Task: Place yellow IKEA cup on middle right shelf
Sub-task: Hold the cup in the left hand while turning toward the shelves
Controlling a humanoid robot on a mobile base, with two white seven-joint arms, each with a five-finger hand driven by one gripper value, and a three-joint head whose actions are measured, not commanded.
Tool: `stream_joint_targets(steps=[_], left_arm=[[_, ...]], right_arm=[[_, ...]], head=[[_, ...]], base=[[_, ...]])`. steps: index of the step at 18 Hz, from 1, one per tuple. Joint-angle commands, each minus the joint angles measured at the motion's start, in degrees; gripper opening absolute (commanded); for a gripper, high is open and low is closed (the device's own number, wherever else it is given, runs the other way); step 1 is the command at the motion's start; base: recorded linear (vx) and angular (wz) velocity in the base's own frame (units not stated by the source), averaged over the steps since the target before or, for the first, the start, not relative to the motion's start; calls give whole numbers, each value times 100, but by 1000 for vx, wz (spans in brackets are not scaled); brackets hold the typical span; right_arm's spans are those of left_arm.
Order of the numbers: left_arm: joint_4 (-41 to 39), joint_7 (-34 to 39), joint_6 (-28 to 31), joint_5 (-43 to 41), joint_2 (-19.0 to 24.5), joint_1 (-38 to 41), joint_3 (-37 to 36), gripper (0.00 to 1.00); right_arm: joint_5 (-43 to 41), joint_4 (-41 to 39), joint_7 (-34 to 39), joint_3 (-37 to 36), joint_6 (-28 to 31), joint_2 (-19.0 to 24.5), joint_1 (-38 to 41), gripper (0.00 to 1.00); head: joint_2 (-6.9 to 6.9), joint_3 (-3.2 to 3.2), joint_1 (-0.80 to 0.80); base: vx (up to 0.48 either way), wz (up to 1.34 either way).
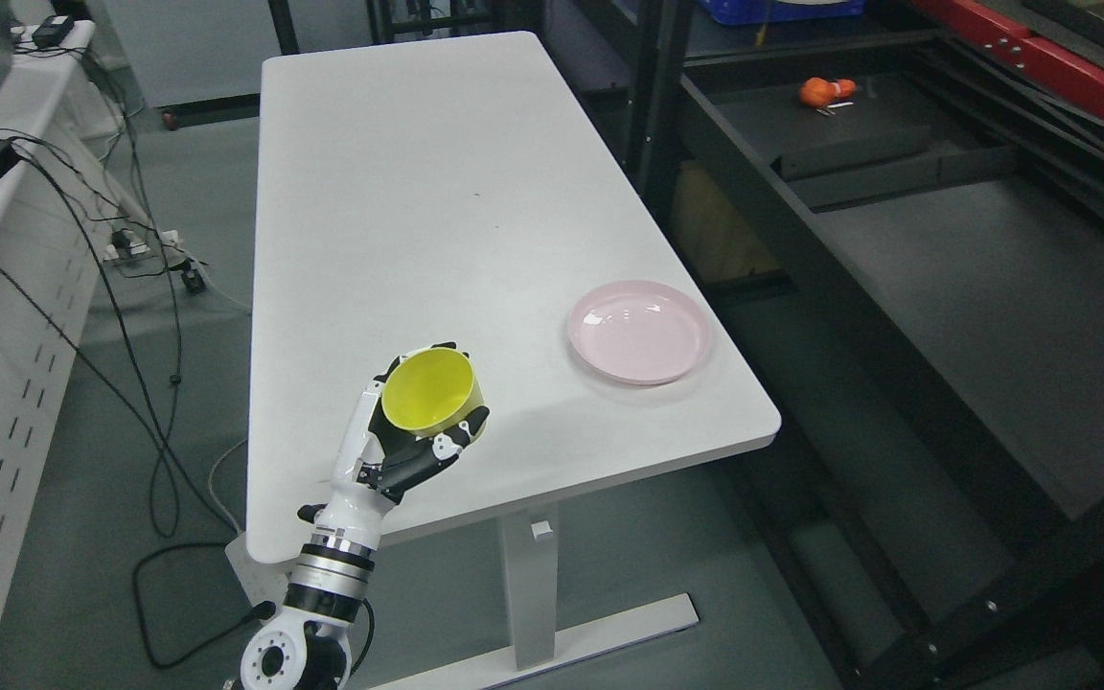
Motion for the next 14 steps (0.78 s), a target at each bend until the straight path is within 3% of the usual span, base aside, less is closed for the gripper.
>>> stream_joint_targets(steps=[1, 7, 14], left_arm=[[-307, -3, 7, 3, 100, 56, 67, 0], [-386, -3, 7, 3, 100, 56, -12, 0], [-526, -12, 7, 3, 100, 56, -135, 0]], right_arm=[[-141, 0, 7, 97, 3, -100, 80, 99], [-141, 0, 7, 97, 3, -100, 80, 99], [-141, 0, 7, 97, 3, -100, 80, 99]], head=[[0, 0, 0], [0, 0, 0], [0, 0, 0]], base=[[-182, -614], [-234, -922], [-186, -1275]])
